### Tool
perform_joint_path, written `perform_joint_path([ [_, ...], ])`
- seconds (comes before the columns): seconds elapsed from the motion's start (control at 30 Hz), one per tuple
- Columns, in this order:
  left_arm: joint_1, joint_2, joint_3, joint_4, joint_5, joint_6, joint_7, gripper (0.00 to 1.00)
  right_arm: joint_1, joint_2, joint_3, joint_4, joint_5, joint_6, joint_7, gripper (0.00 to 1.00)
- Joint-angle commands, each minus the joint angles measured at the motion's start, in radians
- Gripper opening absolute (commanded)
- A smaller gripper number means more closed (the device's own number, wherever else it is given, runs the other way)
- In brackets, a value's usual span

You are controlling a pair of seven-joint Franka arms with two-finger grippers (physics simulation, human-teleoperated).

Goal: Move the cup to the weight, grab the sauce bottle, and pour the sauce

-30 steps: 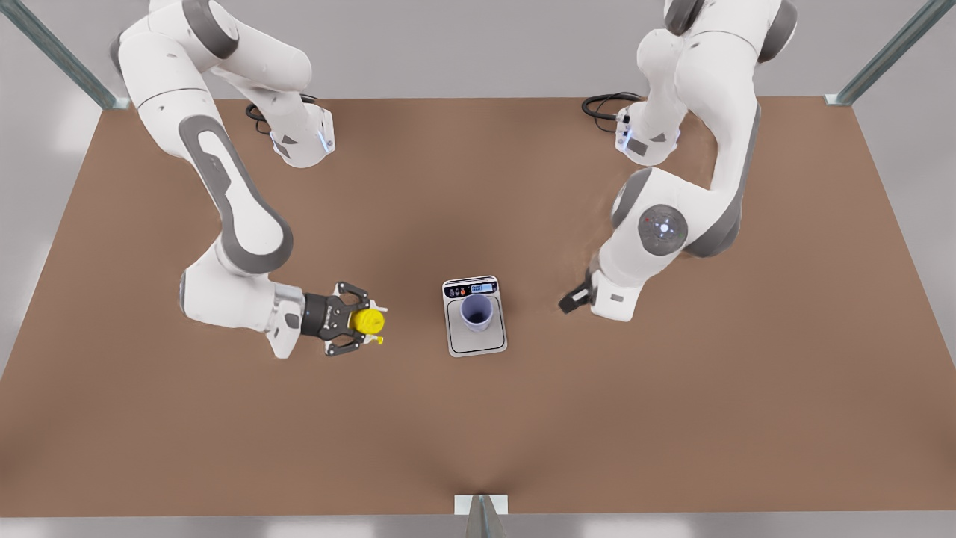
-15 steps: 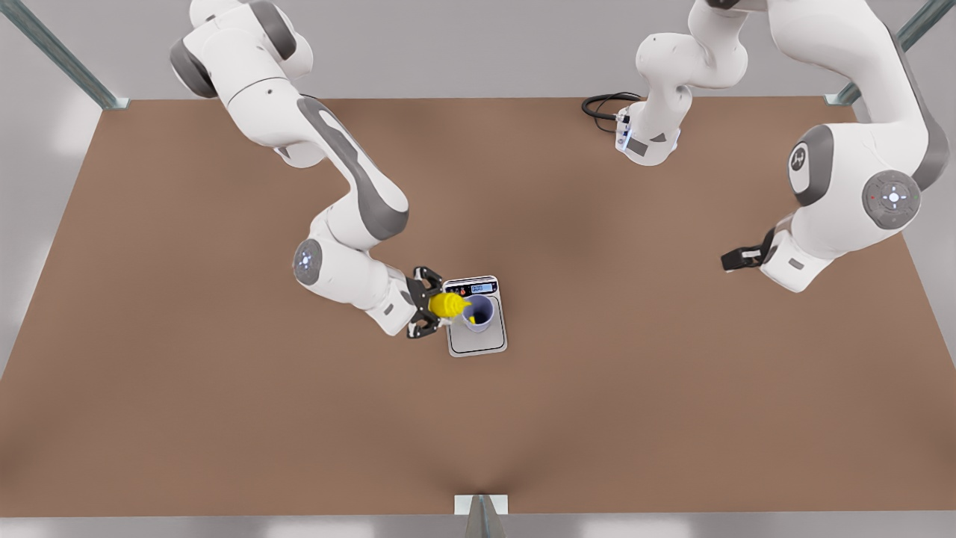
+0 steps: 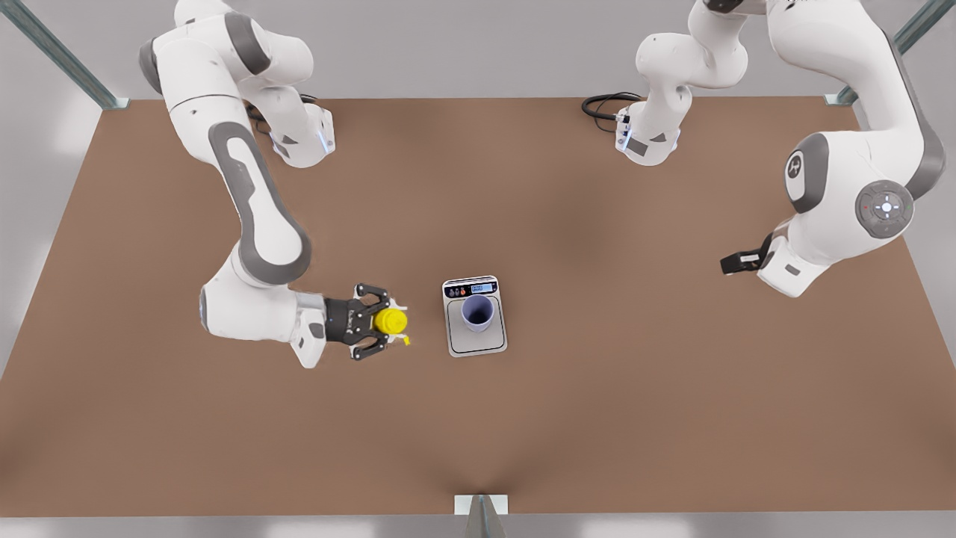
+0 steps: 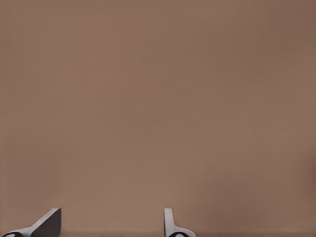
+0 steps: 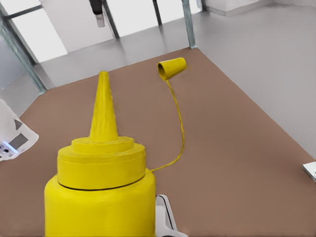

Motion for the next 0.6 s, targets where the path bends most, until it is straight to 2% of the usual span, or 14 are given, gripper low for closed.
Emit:
perform_joint_path([
  [0.0, -0.001, 0.0, 0.0, 0.0, 0.0, 0.0, 0.0, 1.0, -0.016, 0.0, -0.002, -0.003, 0.013, -0.043, -0.028, 0.4],
  [0.1, -0.001, 0.0, -0.001, 0.0, 0.0, 0.0, 0.0, 1.0, -0.163, -0.005, 0.007, -0.077, 0.044, -0.182, -0.197, 0.4],
  [0.17, -0.001, 0.0, -0.001, 0.0, 0.0, 0.0, 0.0, 1.0, -0.376, 0.0, 0.173, -0.178, 0.05, -0.202, -0.329, 0.4],
  [0.33, -0.001, 0.0, -0.001, 0.002, 0.0, 0.0, 0.0, 1.0, -0.471, 0.044, 0.176, -0.235, 0.05, -0.259, -0.559, 0.4],
  [0.57, -0.001, 0.0, -0.006, 0.003, 0.0, 0.0, -0.002, 1.0, -0.471, 0.284, 0.17, -0.195, 0.048, -0.253, -0.795, 0.4],
])
